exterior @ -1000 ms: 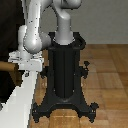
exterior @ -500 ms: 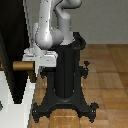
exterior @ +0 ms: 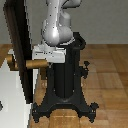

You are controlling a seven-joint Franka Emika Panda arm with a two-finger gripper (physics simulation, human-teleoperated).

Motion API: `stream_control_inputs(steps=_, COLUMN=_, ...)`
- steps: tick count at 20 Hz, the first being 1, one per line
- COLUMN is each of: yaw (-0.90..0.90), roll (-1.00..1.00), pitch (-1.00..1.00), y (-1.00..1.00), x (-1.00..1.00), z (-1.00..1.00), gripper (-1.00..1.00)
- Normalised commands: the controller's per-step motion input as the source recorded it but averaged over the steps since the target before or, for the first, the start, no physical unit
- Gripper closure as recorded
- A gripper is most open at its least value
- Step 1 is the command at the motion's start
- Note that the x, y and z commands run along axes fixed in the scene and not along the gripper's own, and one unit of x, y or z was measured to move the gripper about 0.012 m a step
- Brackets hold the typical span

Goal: Open the door by pressing down and pulling on the handle.

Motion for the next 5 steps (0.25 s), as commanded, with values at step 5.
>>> stream_control_inputs(steps=5, yaw=0.0, roll=0.0, pitch=0.0, y=0.0, x=0.0, z=0.0, gripper=1.0)
